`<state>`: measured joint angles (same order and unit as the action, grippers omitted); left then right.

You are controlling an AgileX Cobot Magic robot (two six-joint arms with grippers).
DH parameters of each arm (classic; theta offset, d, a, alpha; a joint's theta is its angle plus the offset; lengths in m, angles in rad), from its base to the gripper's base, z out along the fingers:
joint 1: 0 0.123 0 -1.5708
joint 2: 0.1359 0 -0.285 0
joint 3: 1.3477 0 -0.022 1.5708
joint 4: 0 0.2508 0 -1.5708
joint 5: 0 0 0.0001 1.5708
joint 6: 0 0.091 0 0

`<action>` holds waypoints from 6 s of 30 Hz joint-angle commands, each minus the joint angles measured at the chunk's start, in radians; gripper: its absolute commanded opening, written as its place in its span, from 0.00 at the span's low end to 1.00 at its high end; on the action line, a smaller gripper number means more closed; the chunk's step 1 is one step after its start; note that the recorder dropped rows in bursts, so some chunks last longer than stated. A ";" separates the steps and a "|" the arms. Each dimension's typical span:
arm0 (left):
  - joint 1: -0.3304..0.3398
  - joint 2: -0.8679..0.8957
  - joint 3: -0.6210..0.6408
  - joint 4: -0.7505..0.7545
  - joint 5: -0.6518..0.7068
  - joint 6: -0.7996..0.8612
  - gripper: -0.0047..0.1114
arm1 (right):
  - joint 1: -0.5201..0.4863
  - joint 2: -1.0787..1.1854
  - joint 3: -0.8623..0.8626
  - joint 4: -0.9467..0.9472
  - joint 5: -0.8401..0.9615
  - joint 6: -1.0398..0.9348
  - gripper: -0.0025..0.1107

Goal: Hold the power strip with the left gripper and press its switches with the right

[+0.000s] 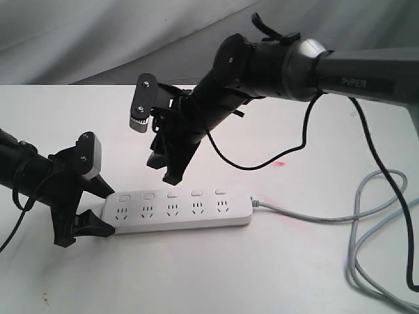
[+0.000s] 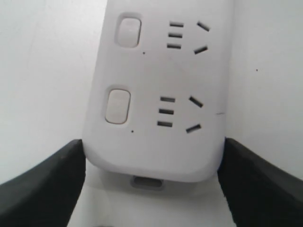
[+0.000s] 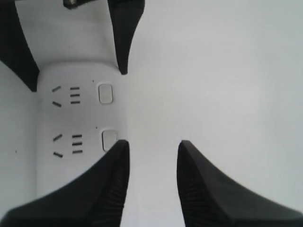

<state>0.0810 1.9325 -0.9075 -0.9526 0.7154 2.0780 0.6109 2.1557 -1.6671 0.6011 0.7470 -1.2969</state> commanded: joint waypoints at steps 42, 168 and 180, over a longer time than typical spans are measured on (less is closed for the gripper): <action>0.001 0.000 -0.005 -0.003 0.015 0.001 0.56 | -0.025 0.085 0.065 0.058 -0.037 0.007 0.31; 0.001 0.000 -0.005 -0.003 0.015 0.001 0.56 | -0.112 0.085 0.065 -0.018 0.084 0.045 0.31; 0.001 0.000 -0.005 -0.003 0.015 -0.002 0.56 | -0.112 0.085 0.116 -0.018 0.068 0.045 0.31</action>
<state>0.0810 1.9325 -0.9075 -0.9526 0.7154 2.0780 0.5052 2.2330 -1.5879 0.5979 0.8300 -1.2510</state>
